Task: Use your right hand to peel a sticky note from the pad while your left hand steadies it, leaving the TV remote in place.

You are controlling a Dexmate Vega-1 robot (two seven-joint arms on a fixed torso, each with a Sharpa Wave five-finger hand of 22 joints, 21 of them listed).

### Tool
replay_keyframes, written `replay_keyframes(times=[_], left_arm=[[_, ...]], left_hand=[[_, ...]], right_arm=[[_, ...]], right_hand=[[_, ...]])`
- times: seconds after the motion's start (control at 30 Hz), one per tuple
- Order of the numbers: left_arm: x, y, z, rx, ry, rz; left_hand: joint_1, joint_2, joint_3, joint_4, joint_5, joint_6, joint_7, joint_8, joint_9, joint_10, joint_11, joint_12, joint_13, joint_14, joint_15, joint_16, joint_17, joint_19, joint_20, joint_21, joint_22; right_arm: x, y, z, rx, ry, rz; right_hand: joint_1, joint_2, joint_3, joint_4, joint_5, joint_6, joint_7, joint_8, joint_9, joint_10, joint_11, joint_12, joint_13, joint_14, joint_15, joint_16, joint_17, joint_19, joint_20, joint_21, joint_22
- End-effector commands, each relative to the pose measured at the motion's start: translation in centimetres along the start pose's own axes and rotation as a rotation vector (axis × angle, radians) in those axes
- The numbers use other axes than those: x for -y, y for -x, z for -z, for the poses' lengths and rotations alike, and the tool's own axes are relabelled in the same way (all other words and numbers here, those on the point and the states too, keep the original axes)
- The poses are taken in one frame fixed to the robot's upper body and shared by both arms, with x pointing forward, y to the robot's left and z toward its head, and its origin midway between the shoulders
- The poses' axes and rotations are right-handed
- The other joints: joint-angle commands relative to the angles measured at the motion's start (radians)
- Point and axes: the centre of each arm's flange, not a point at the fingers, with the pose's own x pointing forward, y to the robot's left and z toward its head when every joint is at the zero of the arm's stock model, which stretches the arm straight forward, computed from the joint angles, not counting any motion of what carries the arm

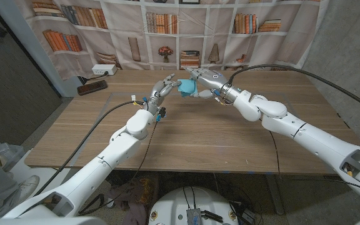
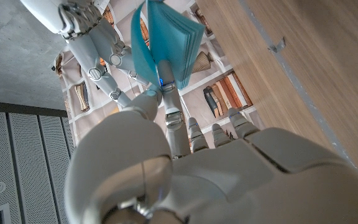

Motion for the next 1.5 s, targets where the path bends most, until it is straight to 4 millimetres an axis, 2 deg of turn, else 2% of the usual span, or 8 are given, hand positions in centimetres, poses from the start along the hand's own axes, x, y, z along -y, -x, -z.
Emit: replay_keyframes(times=[0.03, 0.13, 0.3, 0.43, 0.53, 0.67, 1.0, 1.5], left_arm=[[0.2, -0.3, -0.3, 0.007, -0.02, 0.054], [0.3, -0.5, -0.5, 0.013, -0.032, 0.079], [0.6, -1.1, -0.8, 0.026, -0.04, 0.112], [1.0, -1.4, -0.9, 0.039, -0.039, 0.135], [1.3, -1.5, -1.0, 0.045, -0.034, 0.147], [1.8, -1.3, -0.9, 0.045, -0.027, 0.168], [2.3, -1.2, -0.9, 0.047, -0.019, 0.186], [2.5, -1.3, -0.8, 0.046, -0.009, 0.198]], left_hand=[[-0.003, 0.005, 0.002, 0.016, 0.01, -0.024, -0.018, 0.002, 0.015, -0.011, 0.017, -0.005, 0.002, -0.022, -0.004, 0.003, 0.007, -0.014, -0.006, -0.003, 0.002], [-0.008, 0.006, -0.002, 0.026, 0.014, -0.041, -0.023, 0.0, 0.024, -0.027, 0.016, -0.01, 0.002, -0.039, -0.006, 0.0, 0.009, -0.02, -0.012, -0.005, 0.002], [-0.021, 0.007, -0.011, 0.044, 0.021, -0.058, -0.061, 0.004, 0.04, -0.045, 0.006, -0.013, 0.003, -0.063, -0.006, -0.002, 0.013, -0.034, -0.021, -0.009, 0.003], [-0.026, 0.006, -0.014, 0.051, 0.025, -0.051, -0.069, 0.011, 0.046, -0.05, -0.007, -0.013, 0.003, -0.07, -0.008, -0.002, 0.015, -0.039, -0.024, -0.01, 0.003], [-0.03, 0.005, -0.017, 0.058, 0.029, -0.056, -0.069, 0.014, 0.053, -0.056, -0.036, -0.013, 0.004, -0.075, -0.008, 0.0, 0.016, -0.041, -0.026, -0.01, 0.003], [-0.031, 0.005, -0.018, 0.061, 0.031, -0.061, -0.068, 0.016, 0.057, -0.058, -0.043, -0.013, 0.004, -0.079, -0.009, 0.0, 0.016, -0.041, -0.025, -0.009, 0.003], [-0.034, 0.004, -0.021, 0.069, 0.038, -0.081, -0.068, 0.017, 0.071, -0.057, -0.021, -0.009, 0.005, -0.084, -0.011, 0.003, 0.018, -0.043, -0.029, -0.008, 0.003], [-0.036, 0.002, -0.023, 0.077, 0.044, -0.091, -0.082, 0.025, 0.089, -0.06, -0.001, -0.007, 0.005, -0.086, -0.011, 0.006, 0.018, -0.043, -0.031, -0.007, 0.003]], right_arm=[[0.1, -0.1, -0.5, 0.01, -0.011, 0.006], [0.1, -0.1, -0.7, 0.012, -0.012, 0.005], [0.0, -0.2, -1.0, 0.02, -0.009, 0.005], [-0.2, -0.1, -0.8, 0.013, -0.007, -0.005], [-0.3, 0.0, -0.6, 0.008, -0.005, -0.011], [-0.6, 0.1, -0.1, -0.002, -0.002, -0.018], [-1.1, -0.1, -0.3, 0.005, -0.006, -0.031], [-2.4, -0.1, 2.2, -0.064, 0.005, -0.074]], right_hand=[[-0.004, 0.007, 0.0, 0.0, 0.007, 0.004, 0.002, -0.003, 0.0, 0.088, -0.082, 0.014, 0.035, -0.002, -0.003, 0.002, 0.002, 0.0, 0.005, -0.003, -0.001], [-0.004, 0.007, 0.0, 0.001, 0.007, 0.004, 0.003, -0.003, 0.0, 0.089, -0.082, 0.015, 0.035, -0.003, -0.004, 0.002, 0.002, 0.001, 0.004, -0.002, -0.001], [-0.004, 0.007, 0.0, 0.001, 0.006, 0.007, 0.005, -0.003, 0.0, 0.09, -0.082, 0.016, 0.036, -0.003, -0.004, 0.002, 0.002, 0.001, 0.003, -0.002, -0.001], [-0.003, 0.007, 0.0, 0.001, 0.006, 0.007, 0.004, -0.003, 0.0, 0.087, -0.083, 0.015, 0.036, -0.003, -0.004, 0.002, 0.002, 0.001, 0.003, -0.003, -0.001], [-0.003, 0.008, -0.001, 0.001, 0.006, 0.006, 0.003, -0.004, 0.0, 0.09, -0.083, 0.017, 0.036, -0.003, -0.004, 0.002, 0.002, 0.001, 0.003, -0.003, -0.001], [-0.002, 0.008, -0.001, 0.001, 0.006, 0.006, 0.003, -0.004, 0.0, 0.088, -0.084, 0.016, 0.037, -0.004, -0.006, 0.001, 0.002, 0.001, 0.002, -0.003, -0.001], [-0.001, 0.009, -0.001, 0.002, 0.005, 0.006, 0.001, -0.005, 0.0, 0.083, -0.083, 0.015, 0.037, -0.006, -0.007, 0.0, 0.002, -0.001, 0.003, -0.004, -0.001], [0.001, 0.009, -0.001, 0.001, 0.004, 0.012, 0.0, -0.004, 0.0, 0.082, -0.084, 0.016, 0.039, -0.007, -0.007, 0.0, 0.002, 0.001, 0.003, -0.003, -0.001]])
